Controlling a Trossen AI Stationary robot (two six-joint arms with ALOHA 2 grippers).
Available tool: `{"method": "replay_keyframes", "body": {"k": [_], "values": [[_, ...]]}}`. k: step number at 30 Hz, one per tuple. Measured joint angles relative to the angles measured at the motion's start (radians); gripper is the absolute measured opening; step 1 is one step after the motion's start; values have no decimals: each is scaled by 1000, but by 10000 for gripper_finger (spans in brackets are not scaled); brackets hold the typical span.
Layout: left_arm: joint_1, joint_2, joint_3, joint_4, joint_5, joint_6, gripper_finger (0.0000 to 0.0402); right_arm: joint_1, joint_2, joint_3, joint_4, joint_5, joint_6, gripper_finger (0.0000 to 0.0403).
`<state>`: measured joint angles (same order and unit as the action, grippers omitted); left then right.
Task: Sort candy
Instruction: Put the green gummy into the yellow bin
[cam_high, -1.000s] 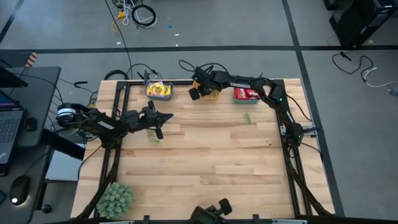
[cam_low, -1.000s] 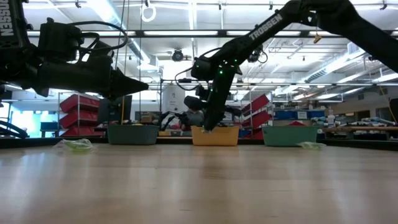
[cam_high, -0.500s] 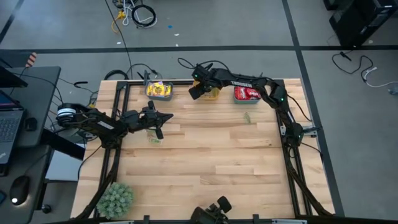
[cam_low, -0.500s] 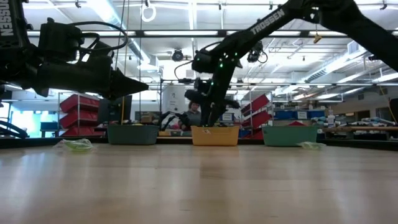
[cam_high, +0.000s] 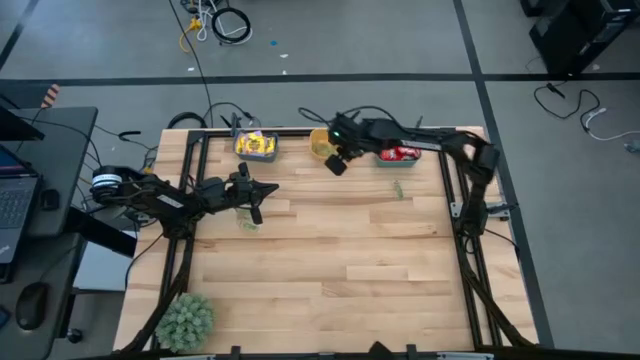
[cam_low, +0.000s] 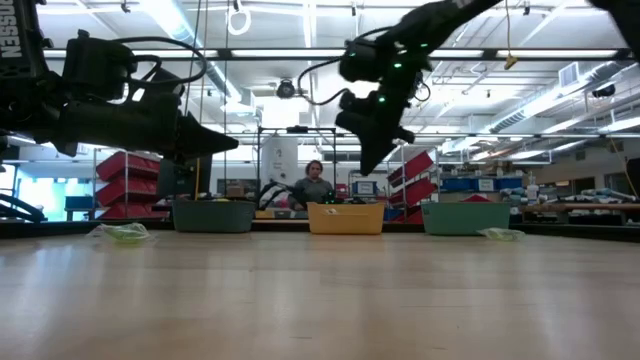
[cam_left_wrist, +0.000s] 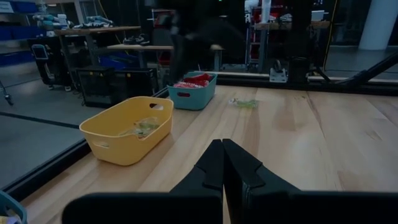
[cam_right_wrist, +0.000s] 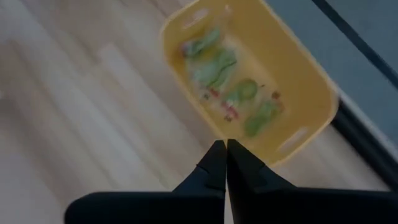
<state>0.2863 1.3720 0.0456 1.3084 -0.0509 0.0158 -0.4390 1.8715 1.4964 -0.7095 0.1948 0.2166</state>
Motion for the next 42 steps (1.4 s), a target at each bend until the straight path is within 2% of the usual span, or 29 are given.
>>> {"method": "replay_keyframes", "body": {"k": [4, 7, 13, 17, 20, 24, 27, 33, 38, 42], "values": [[0, 0, 0, 2, 0, -1, 0, 36, -141, -216, 164, -23, 33, 0], [0, 0, 0, 4, 0, -1, 0, 67, -245, -348, 223, -21, 66, 0], [0, 0, 0, 6, 0, -1, 0, 119, -424, -546, 141, 35, 259, 0], [0, 0, 0, 6, 0, -2, 0, 126, -490, -649, 86, 51, 390, 5], [0, 0, 0, 6, 0, -8, 0, 120, -509, -710, 78, 57, 446, 23], [0, 0, 0, 6, -1, -19, 0, 112, -512, -756, 70, 117, 489, 63], [0, 0, 0, 4, -1, -20, 0, 103, -498, -760, 27, 156, 509, 98], [0, 0, 0, -2, -1, -20, 0, 80, -465, -762, 1, 162, 520, 155], [0, 0, 1, -4, -4, -20, 0, 66, -435, -776, 3, 153, 551, 172], [0, 0, 1, -6, -4, -20, 0, 65, -389, -790, 11, 90, 551, 172]]}}
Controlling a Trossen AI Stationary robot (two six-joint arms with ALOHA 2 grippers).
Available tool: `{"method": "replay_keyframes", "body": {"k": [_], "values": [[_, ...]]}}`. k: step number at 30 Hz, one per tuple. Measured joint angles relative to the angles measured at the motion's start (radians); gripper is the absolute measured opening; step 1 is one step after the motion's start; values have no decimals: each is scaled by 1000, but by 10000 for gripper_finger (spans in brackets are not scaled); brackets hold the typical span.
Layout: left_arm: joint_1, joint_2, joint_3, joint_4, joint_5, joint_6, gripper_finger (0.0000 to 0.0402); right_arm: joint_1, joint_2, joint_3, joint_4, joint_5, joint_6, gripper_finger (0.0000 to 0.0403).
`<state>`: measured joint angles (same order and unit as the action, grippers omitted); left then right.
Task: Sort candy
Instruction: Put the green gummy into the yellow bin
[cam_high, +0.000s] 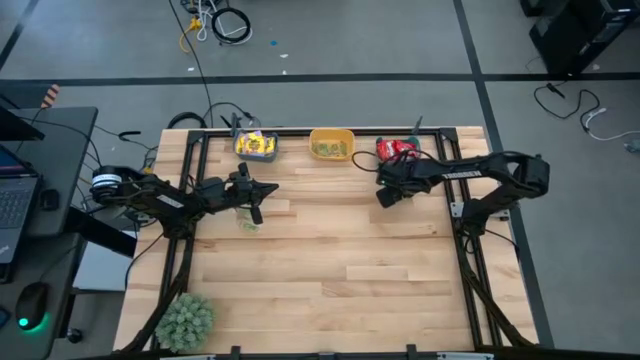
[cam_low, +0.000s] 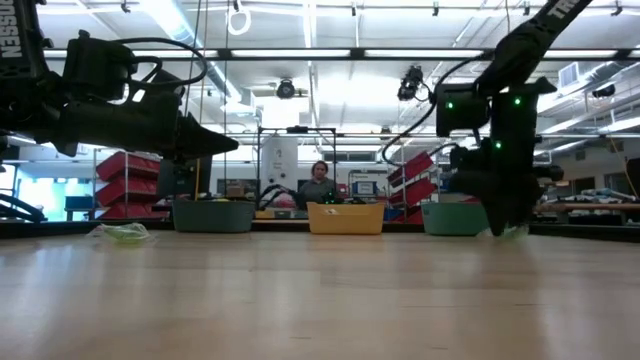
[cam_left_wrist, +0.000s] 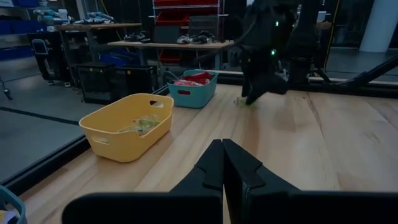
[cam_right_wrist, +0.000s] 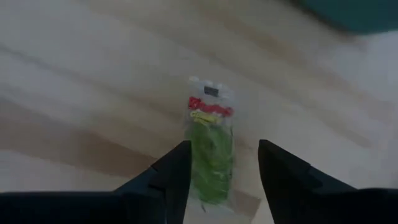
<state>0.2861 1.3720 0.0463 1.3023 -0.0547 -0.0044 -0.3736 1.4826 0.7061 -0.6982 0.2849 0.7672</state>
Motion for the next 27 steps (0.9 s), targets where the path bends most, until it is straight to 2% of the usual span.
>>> {"method": "replay_keyframes", "body": {"k": [7, 10, 15, 18, 21, 27], "values": [[0, 0, 0, 1, 0, 0, 0, 2, 56, -2, 31, -36, -16, 143], [0, 0, 0, 1, 1, 0, 0, 15, 47, 8, 28, -42, -33, 104], [0, 0, 0, 1, 1, 0, 0, 51, 9, 66, 37, -58, -62, 15], [0, 0, 0, 2, 1, -4, 0, 70, 8, 112, 55, -58, -64, 15], [0, 0, 0, 4, 0, -7, 0, 74, 8, 158, 161, -61, -64, 22], [0, 0, 0, 4, 0, -7, 0, 36, 8, 226, 373, -73, -79, 4]]}}
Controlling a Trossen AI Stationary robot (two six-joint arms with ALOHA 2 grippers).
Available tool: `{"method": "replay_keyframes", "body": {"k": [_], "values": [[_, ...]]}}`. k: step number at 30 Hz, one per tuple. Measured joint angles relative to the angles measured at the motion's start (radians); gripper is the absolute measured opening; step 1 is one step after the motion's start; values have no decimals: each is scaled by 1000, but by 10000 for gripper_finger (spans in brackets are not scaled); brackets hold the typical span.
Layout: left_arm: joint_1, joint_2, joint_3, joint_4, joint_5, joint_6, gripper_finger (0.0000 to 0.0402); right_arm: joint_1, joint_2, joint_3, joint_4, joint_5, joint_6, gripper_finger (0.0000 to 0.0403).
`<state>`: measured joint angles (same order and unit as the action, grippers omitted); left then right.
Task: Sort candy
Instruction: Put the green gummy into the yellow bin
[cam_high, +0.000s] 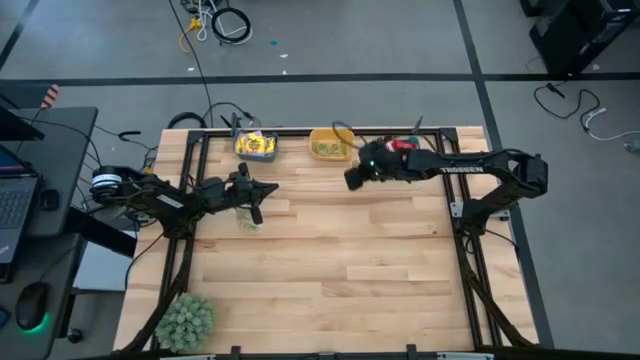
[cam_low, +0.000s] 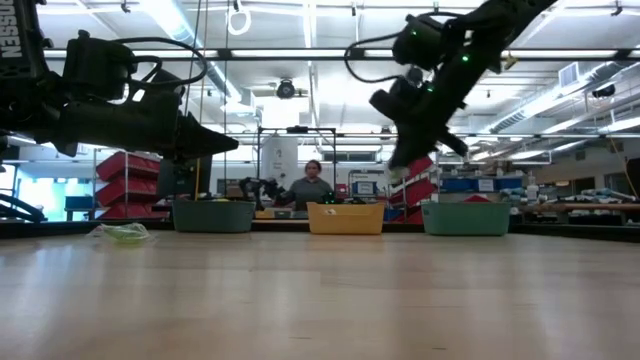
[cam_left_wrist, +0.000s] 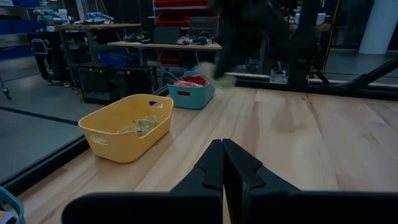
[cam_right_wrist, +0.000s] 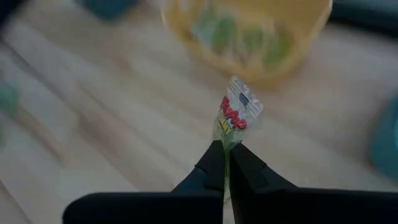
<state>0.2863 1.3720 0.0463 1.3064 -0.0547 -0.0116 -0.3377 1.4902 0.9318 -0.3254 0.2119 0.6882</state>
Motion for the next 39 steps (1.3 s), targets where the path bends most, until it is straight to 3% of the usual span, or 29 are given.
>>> {"method": "replay_keyframes", "body": {"k": [6, 19, 28, 33, 39], "values": [[0, 0, 0, 0, -1, 26, 0, -65, 79, 82, 134, -30, -57, 5], [0, 0, 0, -1, -1, 32, 0, -228, 434, 420, 24, -139, -160, 2], [0, 0, 0, -3, -2, 34, 0, -280, 560, 458, 8, -235, -161, 9], [0, 0, 0, 5, 0, 30, 0, -279, 565, 459, 19, -219, -214, 39], [0, 0, 0, 1, 32, 35, 0, -276, 502, 460, 17, -239, -287, 121]]}}
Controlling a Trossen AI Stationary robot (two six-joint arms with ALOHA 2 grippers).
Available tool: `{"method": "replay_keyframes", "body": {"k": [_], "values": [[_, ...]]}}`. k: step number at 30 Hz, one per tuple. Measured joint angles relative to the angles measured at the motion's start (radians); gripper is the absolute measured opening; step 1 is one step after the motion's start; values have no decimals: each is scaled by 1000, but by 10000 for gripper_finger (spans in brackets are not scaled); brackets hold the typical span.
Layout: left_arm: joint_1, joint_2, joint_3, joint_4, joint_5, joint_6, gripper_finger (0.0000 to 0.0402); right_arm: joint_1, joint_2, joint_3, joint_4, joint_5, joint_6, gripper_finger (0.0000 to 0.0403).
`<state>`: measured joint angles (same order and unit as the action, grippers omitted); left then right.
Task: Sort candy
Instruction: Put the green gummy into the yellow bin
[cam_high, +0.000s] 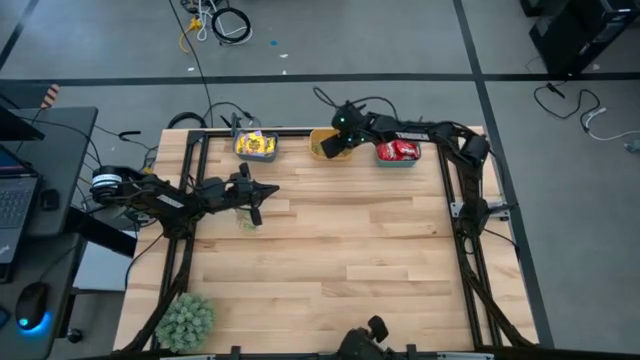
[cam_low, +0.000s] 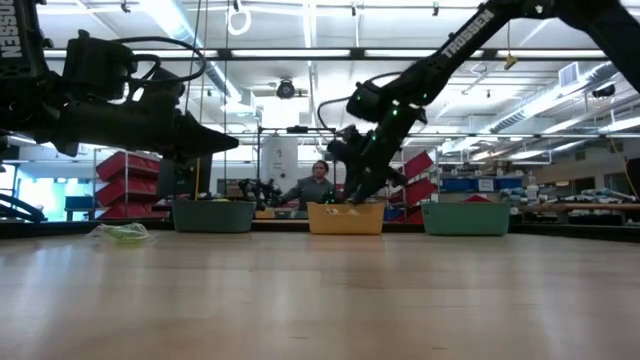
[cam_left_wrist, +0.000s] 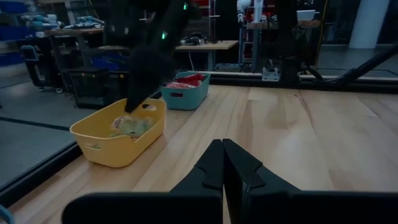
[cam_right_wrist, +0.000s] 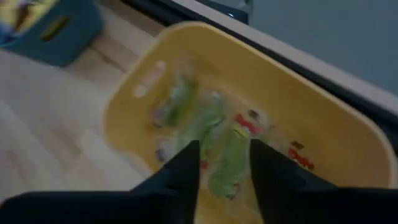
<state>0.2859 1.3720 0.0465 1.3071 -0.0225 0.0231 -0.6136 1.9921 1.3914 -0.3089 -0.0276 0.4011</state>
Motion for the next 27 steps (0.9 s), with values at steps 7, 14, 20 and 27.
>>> {"method": "replay_keyframes", "body": {"k": [7, 14, 20, 27], "values": [[0, 0, 0, -3, 94, -1, 0, 21, -129, 0, -103, -18, -184, 202], [0, 0, 79, -101, 250, -82, 0, 122, -270, -89, -108, 7, -354, 86], [-3, 1, 258, -500, 365, -32, 0, 203, -388, -284, 141, 8, -376, 14], [-53, 1, 544, -1187, 345, 157, 0, 277, -474, -508, 512, 52, -372, 3]]}}
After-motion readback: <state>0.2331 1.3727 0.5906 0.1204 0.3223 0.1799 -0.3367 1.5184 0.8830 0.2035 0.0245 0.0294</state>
